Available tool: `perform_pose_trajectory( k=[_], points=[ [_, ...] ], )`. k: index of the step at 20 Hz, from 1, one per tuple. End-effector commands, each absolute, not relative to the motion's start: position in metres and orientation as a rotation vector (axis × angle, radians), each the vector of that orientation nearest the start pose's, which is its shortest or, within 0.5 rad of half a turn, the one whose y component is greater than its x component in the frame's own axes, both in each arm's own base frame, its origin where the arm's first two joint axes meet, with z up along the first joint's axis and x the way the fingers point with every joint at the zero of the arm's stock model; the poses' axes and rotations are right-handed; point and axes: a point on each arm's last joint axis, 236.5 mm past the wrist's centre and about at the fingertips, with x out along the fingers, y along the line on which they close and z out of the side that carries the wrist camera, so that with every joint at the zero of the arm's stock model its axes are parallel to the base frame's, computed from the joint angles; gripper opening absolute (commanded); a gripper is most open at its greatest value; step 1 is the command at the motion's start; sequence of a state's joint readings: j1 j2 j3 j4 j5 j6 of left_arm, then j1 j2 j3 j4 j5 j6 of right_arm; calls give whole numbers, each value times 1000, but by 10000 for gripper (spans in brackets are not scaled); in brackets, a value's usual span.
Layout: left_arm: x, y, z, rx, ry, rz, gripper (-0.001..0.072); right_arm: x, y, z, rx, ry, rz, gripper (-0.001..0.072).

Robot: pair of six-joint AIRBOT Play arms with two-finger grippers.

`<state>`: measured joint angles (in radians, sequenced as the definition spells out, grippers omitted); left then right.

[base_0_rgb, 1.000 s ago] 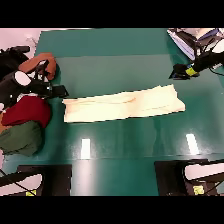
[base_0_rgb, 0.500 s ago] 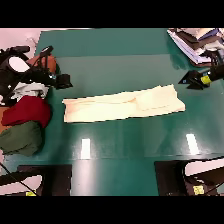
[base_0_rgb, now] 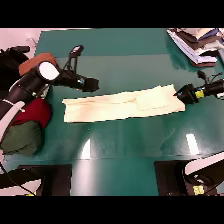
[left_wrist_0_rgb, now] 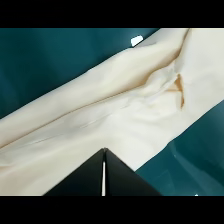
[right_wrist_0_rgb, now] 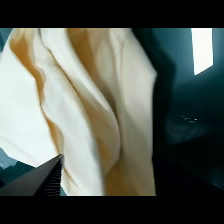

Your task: Fold the shirts.

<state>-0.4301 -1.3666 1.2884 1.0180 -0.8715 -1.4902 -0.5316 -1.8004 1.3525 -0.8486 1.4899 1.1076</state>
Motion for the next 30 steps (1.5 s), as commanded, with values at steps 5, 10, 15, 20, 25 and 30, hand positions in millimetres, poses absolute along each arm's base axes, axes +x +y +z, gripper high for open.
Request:
perform_pose_trajectory(
  k=[5,10,15,20,25,30],
  points=[
    [403,-327,26,-349,1080,-631,24,398,-17,-64,660,1429,513,15],
    [425,-372,-8,-346,1127,-673,24,430,19,62,546,1161,611,15],
    [426,-407,-36,-276,1168,-730,24,422,96,170,481,996,729,15],
    [423,-403,-60,-244,1215,-715,24,409,156,222,413,928,815,15],
    [427,-401,-49,-236,1199,-722,24,400,199,248,381,886,887,15],
    [476,-320,39,-135,1043,-633,24,384,242,258,342,864,973,15]
  ],
)
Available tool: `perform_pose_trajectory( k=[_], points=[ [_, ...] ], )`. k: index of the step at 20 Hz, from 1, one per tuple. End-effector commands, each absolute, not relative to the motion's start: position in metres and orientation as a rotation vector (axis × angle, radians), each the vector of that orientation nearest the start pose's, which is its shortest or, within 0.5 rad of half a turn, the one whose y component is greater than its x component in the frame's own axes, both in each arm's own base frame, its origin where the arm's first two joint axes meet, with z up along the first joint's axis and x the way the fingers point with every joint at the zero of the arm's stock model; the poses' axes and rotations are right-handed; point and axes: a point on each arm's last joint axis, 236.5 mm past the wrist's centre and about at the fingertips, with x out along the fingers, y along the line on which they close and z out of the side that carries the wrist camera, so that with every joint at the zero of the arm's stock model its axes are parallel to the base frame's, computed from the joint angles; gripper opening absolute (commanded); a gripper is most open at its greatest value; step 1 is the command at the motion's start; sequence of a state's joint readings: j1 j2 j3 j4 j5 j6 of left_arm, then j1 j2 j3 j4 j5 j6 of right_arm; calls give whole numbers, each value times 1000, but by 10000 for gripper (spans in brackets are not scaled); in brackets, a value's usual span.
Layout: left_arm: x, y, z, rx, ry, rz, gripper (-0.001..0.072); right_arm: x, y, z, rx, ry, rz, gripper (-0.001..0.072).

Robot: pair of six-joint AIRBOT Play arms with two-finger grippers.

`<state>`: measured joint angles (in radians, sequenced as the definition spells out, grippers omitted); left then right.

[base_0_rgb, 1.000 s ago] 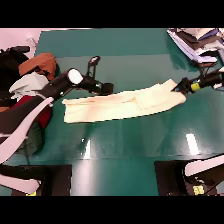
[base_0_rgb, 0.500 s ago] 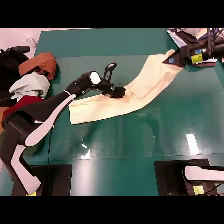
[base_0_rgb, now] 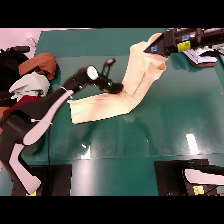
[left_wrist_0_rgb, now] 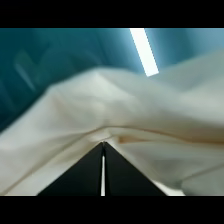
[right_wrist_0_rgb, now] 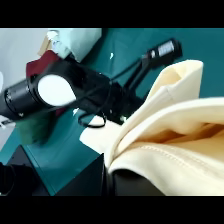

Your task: Fold the shirts.

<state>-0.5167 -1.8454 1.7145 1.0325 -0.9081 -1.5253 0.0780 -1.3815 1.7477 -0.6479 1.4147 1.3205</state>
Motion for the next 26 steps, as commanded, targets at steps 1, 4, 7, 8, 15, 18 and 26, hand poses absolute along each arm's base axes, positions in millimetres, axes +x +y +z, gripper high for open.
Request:
perform_pose_trajectory(
  k=[1,4,7,8,15,18,26],
  points=[
    [486,-290,62,-110,1001,-588,25,380,254,256,336,870,996,15],
    [503,-187,138,-50,861,-413,25,366,316,241,319,896,1094,15],
    [496,-107,212,-50,716,-269,25,332,413,203,300,943,1238,16],
    [490,-87,234,-44,669,-237,25,322,451,191,293,910,1292,26],
    [461,-56,277,-62,603,-191,25,355,446,147,-3,893,1175,304],
    [460,-67,276,-97,607,-227,25,396,348,116,-8,1026,943,304],
    [453,-111,279,-59,596,-347,25,384,203,-30,401,1499,663,719]
  ],
)
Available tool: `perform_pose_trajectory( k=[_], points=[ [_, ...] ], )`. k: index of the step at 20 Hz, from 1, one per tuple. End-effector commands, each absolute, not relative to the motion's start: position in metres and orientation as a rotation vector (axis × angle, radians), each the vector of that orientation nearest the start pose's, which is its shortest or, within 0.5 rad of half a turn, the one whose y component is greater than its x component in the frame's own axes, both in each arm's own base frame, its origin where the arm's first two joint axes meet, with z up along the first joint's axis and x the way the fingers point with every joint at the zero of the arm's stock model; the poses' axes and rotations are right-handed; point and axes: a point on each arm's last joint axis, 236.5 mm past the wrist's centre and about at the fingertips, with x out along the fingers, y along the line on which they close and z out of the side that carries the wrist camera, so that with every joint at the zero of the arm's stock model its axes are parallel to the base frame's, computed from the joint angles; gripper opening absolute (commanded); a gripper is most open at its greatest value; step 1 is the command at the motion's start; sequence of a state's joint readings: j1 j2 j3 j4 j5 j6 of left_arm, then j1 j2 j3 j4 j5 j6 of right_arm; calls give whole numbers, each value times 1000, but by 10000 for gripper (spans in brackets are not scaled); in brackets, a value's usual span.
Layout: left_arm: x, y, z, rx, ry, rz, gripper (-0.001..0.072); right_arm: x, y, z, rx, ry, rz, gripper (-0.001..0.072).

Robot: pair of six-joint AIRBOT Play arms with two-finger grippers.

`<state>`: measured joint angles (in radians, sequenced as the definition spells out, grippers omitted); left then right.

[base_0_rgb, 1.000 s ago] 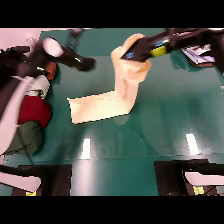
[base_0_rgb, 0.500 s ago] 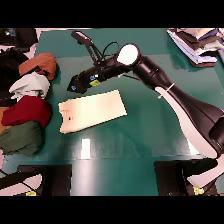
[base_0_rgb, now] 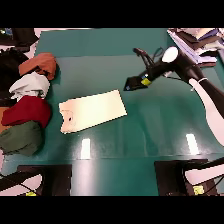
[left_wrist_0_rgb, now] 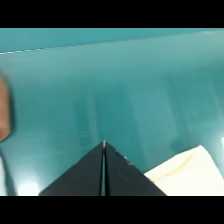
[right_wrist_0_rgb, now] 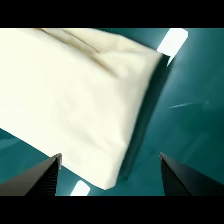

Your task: Fold the shirts.

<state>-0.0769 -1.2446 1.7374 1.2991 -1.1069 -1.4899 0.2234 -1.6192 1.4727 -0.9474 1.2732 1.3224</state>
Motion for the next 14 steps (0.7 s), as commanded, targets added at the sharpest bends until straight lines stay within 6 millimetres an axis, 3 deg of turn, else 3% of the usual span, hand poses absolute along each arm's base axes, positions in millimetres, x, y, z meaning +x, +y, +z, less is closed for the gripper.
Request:
perform_pose_trajectory(
  k=[1,5,9,10,13,14],
  points=[
    [452,-117,281,-53,588,-361,25,380,212,-41,474,1529,673,719],
    [452,-128,285,-63,571,-386,25,380,275,-63,646,1535,793,713],
    [450,-128,284,-62,579,-387,25,384,348,-79,570,1491,867,697],
    [450,-128,283,-61,584,-388,25,384,364,-81,546,1476,886,604],
    [449,-129,282,-72,592,-388,25,384,399,-79,468,1433,964,81],
    [448,-130,282,-77,593,-392,24,388,404,-75,459,1413,978,15]
  ],
)
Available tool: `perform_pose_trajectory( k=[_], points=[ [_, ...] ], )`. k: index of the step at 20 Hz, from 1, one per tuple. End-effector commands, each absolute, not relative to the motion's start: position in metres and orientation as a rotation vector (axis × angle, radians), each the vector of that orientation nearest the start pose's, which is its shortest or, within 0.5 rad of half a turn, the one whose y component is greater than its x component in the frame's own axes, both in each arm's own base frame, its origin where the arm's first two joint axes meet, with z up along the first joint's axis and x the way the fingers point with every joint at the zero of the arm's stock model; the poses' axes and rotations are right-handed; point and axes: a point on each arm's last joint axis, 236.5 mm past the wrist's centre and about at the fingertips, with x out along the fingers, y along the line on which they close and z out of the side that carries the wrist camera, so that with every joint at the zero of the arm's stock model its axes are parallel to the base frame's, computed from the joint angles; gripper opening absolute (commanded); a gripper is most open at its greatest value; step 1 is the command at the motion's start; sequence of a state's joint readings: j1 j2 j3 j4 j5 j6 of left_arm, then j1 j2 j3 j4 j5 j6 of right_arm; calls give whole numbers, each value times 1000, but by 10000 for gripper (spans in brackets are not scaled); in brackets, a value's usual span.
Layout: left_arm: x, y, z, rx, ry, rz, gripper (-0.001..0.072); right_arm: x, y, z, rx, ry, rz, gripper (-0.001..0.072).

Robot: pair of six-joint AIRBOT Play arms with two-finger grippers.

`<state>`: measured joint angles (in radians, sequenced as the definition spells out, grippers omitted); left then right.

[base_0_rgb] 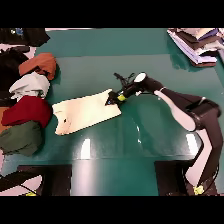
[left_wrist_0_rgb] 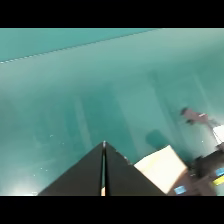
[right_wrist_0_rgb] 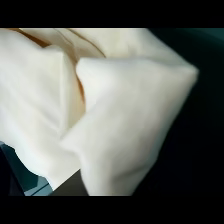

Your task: Fold the shirts.

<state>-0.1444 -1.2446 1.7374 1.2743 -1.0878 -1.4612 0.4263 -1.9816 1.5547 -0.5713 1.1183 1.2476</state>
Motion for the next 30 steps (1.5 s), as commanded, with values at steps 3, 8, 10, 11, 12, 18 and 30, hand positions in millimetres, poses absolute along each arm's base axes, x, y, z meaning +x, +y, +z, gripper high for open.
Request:
perform_pose_trajectory(
  k=[3,8,10,11,12,18,30],
  points=[
    [445,-139,283,-103,598,-413,24,413,391,-50,471,1332,961,15],
    [424,-196,282,-36,598,-530,25,460,252,-15,449,1220,723,15],
    [416,-217,284,-16,589,-574,24,468,166,-2,469,1165,565,15],
    [413,-223,285,-13,585,-589,25,467,119,5,483,1133,475,15],
    [411,-229,287,-12,577,-600,25,465,75,12,492,1099,387,15],
    [418,-236,303,-74,510,-597,25,397,-171,45,671,821,-183,15],
    [418,-236,302,-68,514,-597,25,257,-268,14,878,668,-634,16]
  ],
)
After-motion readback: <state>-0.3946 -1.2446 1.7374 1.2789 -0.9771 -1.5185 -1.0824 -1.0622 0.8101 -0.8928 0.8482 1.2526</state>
